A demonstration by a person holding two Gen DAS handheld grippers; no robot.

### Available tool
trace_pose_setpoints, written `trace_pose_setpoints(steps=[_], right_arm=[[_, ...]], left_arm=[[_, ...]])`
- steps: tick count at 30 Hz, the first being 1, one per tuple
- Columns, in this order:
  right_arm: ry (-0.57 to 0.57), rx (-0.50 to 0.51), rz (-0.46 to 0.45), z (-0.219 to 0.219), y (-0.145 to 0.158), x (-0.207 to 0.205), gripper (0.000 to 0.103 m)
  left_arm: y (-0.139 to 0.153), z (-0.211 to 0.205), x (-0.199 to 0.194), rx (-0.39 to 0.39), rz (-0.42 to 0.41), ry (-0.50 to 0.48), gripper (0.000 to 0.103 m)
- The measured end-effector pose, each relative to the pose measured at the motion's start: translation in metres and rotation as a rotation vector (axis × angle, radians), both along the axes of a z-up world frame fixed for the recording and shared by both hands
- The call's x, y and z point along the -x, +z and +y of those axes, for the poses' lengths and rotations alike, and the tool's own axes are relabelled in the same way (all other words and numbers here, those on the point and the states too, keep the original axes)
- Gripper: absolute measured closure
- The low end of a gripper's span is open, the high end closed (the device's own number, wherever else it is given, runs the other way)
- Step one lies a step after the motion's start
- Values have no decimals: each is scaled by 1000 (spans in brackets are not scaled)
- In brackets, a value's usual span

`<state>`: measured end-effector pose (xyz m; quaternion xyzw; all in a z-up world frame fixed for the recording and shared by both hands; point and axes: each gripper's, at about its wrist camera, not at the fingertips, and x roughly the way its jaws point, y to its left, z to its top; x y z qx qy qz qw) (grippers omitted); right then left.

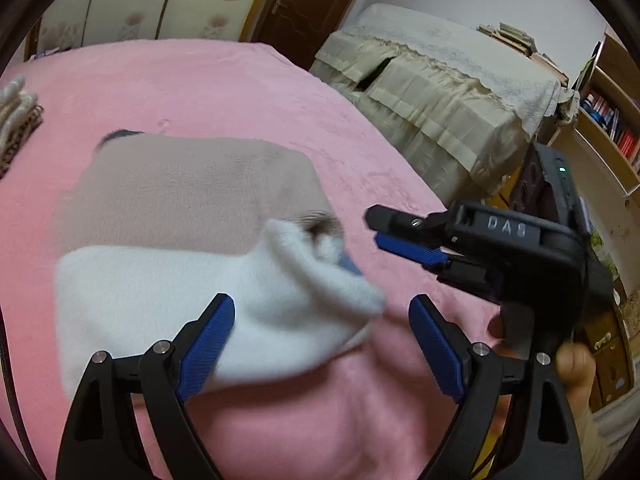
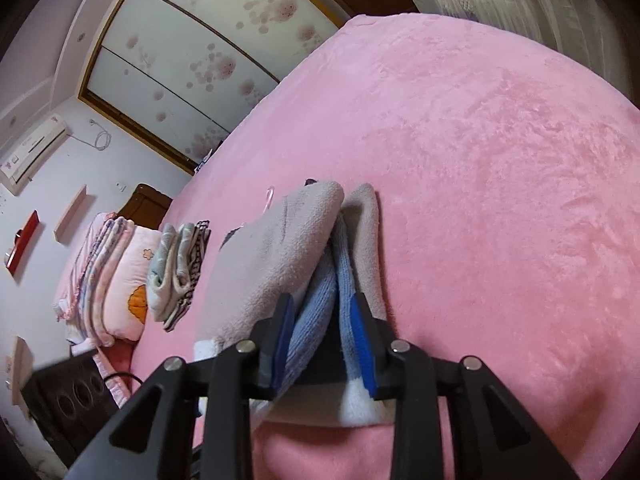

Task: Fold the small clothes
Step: 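Open the left gripper while the right gripper grasps the opposite side edge, then fold the side edge over with the right gripper and release it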

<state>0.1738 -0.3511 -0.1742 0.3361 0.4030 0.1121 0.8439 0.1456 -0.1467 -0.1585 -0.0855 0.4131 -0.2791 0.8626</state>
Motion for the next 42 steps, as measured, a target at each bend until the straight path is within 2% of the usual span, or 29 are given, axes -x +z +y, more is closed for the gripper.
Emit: trace_pose_setpoints(steps=[2,4,6,8,10,13,19,22,28,29,31,32,33,35,39,42], right_arm=[[18,-49,13,-2,2,1,67],[31,-89,27,-3,2,2,58],[43,-126,43,-1,1,2,42],[60,-164,72,3,-3,-1,36],[87,-225,122,7,-13,-9,35],[140,-332,191,16,-30,-23,34],[142,-432,243,20,-56,-58,32],[146,-448,236,22,-60,-78,31],[169,-467,180,23,-60,-121,31],[163,-448,167,24,-58,-124,34],[165,-332,113,28,-47,-129,54],[179,-240,73,34,-37,-129,71],[189,-162,30,38,-27,-126,79],[209,-27,-56,49,-10,-116,83],[227,241,-169,68,13,-94,85],[248,487,-310,84,31,-63,85]], left_arm=[[6,18,4,-4,-22,40,15],[11,45,5,-12,-45,122,15],[9,74,0,-26,-47,223,15],[0,95,-10,-76,-10,313,15],[-11,107,-20,-100,36,354,15],[-25,112,-27,-97,82,364,15],[-33,90,-38,-112,69,324,15],[-34,79,-49,-125,61,295,15],[-36,77,-59,-115,53,303,11],[-36,77,-59,-112,51,302,11],[-37,75,-59,-116,43,301,11],[-37,74,-59,-117,38,301,11],[-37,75,-59,-113,35,300,11],[-38,76,-59,-107,35,300,10],[-40,76,-57,-103,29,289,10],[-40,74,-52,-110,4,269,8]])
